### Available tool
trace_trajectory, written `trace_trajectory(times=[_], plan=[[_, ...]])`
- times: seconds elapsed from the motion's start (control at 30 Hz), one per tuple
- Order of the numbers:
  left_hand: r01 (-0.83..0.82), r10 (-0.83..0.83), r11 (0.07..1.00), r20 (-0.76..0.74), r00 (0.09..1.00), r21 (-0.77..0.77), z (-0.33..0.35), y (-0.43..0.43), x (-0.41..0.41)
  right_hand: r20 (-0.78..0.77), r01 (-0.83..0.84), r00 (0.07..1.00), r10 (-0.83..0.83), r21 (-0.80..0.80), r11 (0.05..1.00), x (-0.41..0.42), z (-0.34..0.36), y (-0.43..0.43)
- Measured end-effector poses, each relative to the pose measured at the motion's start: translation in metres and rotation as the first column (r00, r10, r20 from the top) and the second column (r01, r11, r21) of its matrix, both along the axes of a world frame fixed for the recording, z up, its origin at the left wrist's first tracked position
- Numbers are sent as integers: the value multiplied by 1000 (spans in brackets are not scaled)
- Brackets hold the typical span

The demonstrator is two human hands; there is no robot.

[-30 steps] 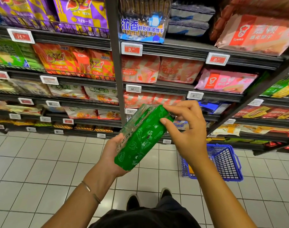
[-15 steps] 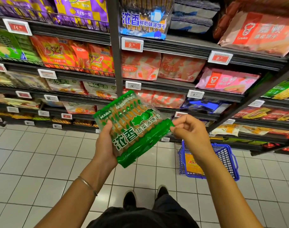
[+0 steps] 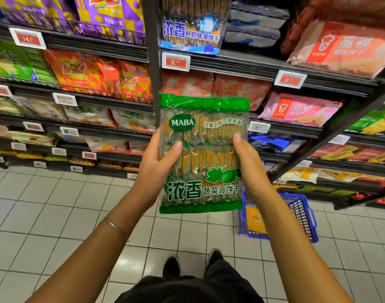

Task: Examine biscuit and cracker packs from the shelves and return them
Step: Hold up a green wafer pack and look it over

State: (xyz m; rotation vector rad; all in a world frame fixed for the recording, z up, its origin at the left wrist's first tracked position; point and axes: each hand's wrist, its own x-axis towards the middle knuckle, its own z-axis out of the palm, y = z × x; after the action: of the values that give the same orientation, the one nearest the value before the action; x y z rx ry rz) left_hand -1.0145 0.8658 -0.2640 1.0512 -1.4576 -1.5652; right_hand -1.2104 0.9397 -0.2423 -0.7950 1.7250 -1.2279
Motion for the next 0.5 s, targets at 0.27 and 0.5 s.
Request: trace_trajectory(times=[0.27,0.5], plan=[[151,-133,988,-334,933,30,29,19,-4,445,114,888,-119,38,993,9,10,-3],[80,-110,976,-142,984,-200,49,41,-31,603,199,744,-286,208,958,22,-53,42]])
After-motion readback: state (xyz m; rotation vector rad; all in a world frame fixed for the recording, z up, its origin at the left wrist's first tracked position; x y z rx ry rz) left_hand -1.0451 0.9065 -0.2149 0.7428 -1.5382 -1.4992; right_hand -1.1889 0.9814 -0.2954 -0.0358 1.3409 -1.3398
